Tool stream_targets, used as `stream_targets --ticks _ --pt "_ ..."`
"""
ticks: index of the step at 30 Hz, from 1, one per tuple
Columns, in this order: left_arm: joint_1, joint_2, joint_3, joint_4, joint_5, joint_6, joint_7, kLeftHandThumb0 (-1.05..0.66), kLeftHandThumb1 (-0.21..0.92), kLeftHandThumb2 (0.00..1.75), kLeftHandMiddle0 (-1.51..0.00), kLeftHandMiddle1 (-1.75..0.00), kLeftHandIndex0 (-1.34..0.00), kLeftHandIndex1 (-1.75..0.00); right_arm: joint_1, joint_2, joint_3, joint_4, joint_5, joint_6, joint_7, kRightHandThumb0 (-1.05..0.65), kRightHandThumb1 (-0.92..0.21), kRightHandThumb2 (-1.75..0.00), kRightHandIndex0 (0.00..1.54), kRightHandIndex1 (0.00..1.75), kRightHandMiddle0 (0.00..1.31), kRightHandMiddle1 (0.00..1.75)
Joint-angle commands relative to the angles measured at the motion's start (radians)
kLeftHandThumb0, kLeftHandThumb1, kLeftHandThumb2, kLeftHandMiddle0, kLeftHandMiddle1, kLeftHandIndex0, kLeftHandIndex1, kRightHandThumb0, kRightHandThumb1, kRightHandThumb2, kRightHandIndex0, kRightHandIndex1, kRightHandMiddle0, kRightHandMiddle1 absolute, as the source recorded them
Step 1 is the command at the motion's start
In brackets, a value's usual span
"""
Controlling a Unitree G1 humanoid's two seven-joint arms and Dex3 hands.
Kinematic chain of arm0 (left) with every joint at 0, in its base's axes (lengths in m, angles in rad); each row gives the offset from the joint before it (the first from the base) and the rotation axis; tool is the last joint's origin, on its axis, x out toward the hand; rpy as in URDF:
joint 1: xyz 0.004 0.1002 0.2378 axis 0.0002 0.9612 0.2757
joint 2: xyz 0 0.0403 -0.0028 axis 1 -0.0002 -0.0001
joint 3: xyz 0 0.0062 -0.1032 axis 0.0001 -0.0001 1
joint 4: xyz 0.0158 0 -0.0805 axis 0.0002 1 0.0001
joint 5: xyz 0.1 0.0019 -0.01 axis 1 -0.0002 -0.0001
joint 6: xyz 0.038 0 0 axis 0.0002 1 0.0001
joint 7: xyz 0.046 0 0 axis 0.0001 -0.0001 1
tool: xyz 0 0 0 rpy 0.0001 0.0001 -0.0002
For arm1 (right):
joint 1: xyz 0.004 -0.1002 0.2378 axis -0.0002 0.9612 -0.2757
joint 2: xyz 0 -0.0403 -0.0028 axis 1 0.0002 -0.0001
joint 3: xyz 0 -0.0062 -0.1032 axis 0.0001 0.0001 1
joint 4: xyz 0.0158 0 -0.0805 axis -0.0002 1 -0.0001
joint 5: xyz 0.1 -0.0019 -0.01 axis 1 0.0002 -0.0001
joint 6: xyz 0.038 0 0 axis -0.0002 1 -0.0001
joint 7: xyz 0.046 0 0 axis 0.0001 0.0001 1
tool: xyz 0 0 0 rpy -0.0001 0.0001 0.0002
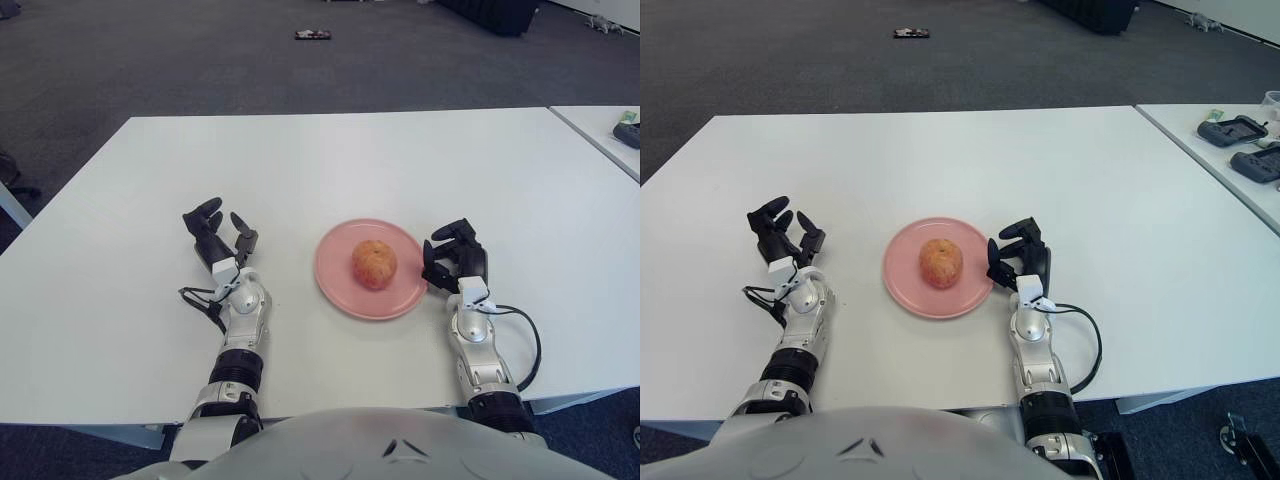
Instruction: Put the apple into the plate.
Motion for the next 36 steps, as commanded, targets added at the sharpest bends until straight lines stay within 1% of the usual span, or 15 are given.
stream_targets --ticks 1,3,6,13,18,26,30,36 --pt "-0.012 0.016 -0.002 0.026 -0.017 0.017 -0.090 -0.01 0.06 1.62 -0.81 -1.73 -0.58 -1.74 0.019 0.007 0.026 0.032 -0.009 0.045 0.029 -0.41 -0.54 -1.05 0.69 1.51 0.44 1.75" --pt "-0.003 0.026 -0.002 0.030 -0.021 0.030 -0.130 -0.01 -0.02 1.69 -0.87 -1.74 -0.64 -1.72 0.017 0.006 0.030 0.032 -0.008 0.046 0.031 -0.41 -0.53 -1.06 0.69 1.51 0.44 1.75" --pt "0.017 0.046 -0.006 0.034 -0.022 0.071 -0.196 -0.01 -0.05 1.73 -0.89 -1.74 -0.68 -1.70 0.015 0.006 0.035 0.029 -0.006 0.057 0.035 -0.42 -0.52 -1.07 0.69 1.51 0.45 1.75" --pt "0.042 0.078 -0.021 -0.006 -0.020 0.215 -0.321 -0.01 -0.08 1.74 -0.91 -1.75 -0.72 -1.66 0.014 0.007 0.044 0.020 -0.009 0.082 0.035 -0.42 -0.52 -1.08 0.69 1.50 0.45 1.75" --pt "0.071 0.108 -0.042 -0.063 -0.047 0.328 -0.459 -0.01 -0.09 1.75 -0.92 -1.75 -0.74 -1.64 0.011 0.007 0.050 0.026 -0.010 0.087 0.037 -0.41 -0.53 -1.06 0.67 1.51 0.44 1.75" --pt "0.108 0.136 -0.063 -0.127 -0.043 0.412 -0.560 -0.01 -0.09 1.75 -0.92 -1.75 -0.73 -1.65 0.007 0.009 0.056 0.030 -0.013 0.095 0.031 -0.41 -0.54 -1.05 0.66 1.52 0.43 1.75" --pt "0.126 0.162 -0.090 -0.146 -0.044 0.449 -0.646 -0.01 -0.08 1.75 -0.91 -1.75 -0.73 -1.67 0.001 0.012 0.062 0.041 -0.013 0.084 0.027 -0.41 -0.54 -1.04 0.66 1.50 0.43 1.75" --pt "0.130 0.177 -0.100 -0.162 -0.055 0.506 -0.714 -0.01 -0.10 1.75 -0.91 -1.75 -0.76 -1.63 -0.006 0.012 0.065 0.059 -0.008 0.065 0.029 -0.41 -0.56 -1.02 0.66 1.51 0.42 1.75"
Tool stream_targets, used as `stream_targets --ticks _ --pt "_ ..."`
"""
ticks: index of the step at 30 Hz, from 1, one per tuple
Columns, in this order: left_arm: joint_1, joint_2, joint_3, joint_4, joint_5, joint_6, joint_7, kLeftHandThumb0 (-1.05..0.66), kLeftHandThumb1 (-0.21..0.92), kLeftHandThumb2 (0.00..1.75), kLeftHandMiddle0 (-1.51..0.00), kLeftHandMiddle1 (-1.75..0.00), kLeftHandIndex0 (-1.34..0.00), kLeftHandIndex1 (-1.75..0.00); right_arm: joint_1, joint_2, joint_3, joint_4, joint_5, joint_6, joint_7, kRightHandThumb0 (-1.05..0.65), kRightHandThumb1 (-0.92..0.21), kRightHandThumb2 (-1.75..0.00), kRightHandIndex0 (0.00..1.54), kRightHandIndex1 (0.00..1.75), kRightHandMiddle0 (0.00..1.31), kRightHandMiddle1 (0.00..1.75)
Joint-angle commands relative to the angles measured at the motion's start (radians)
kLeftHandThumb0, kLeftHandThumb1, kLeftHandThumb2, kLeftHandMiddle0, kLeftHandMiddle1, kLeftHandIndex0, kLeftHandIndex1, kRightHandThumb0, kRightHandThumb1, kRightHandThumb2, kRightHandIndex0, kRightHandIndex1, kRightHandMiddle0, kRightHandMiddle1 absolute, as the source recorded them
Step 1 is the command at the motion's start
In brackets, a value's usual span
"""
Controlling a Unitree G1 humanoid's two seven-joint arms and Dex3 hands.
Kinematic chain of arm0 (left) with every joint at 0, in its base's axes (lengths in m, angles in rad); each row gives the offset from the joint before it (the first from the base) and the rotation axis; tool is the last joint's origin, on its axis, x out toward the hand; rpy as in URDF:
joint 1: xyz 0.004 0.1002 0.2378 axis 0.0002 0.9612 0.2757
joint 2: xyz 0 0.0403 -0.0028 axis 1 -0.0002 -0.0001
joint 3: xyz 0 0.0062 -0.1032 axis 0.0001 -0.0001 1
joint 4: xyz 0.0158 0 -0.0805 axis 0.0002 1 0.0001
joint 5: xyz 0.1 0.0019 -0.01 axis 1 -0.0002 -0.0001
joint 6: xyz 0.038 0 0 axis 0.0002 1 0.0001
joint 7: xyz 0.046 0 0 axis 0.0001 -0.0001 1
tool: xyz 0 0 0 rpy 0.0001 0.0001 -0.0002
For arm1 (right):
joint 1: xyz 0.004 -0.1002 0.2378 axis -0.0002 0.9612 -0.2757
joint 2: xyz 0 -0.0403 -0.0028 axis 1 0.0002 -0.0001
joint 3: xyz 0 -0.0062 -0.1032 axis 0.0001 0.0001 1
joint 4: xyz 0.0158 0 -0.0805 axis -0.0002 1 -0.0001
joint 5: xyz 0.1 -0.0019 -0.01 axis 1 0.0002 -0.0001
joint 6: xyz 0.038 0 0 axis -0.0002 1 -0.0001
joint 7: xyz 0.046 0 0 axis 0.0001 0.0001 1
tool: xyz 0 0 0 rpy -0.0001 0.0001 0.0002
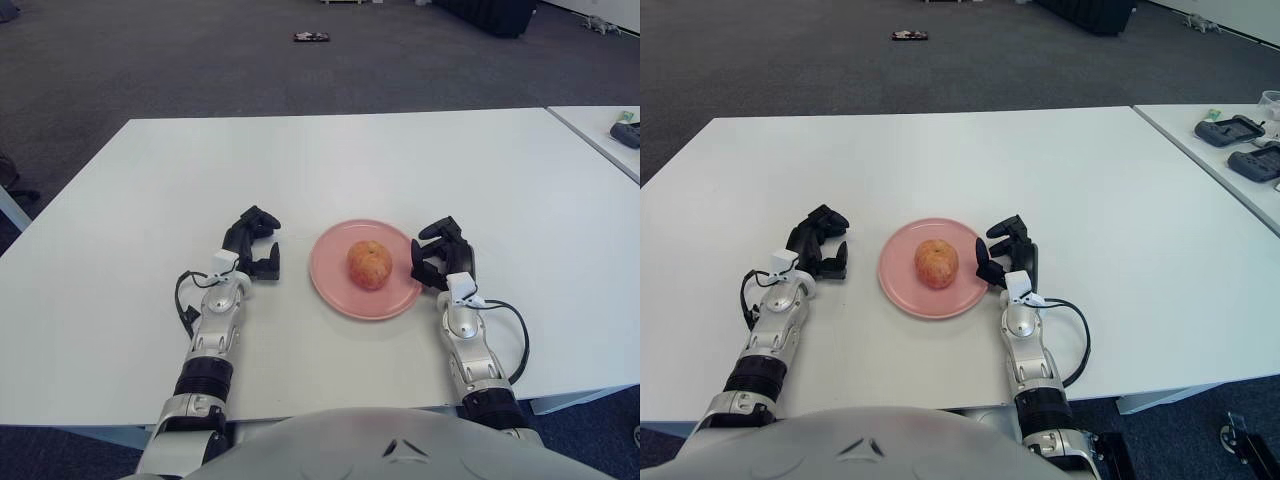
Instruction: Put the apple into the plate.
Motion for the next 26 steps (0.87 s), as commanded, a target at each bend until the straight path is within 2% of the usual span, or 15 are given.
stream_targets --ticks 1,17,26 --pt "0.039 0.002 -0.016 0.034 -0.011 0.081 -0.045 -0.01 -0.10 1.75 -0.91 -1.75 -0.76 -1.62 0.010 0.013 0.025 0.051 -0.006 0.031 0.026 -0.41 -0.56 -1.02 0.66 1.51 0.42 1.75" --pt "0.048 -0.011 -0.017 0.045 -0.020 0.114 -0.041 -0.01 -0.10 1.75 -0.92 -1.75 -0.77 -1.61 0.002 0.016 0.023 0.067 0.005 0.029 0.030 -0.40 -0.60 -0.97 0.62 1.55 0.39 1.75" --pt "0.056 -0.031 -0.001 0.036 -0.032 0.138 -0.019 -0.01 -0.10 1.75 -0.92 -1.75 -0.76 -1.61 0.000 0.018 0.016 0.074 0.010 0.013 0.023 -0.41 -0.54 -1.05 0.67 1.52 0.44 1.75"
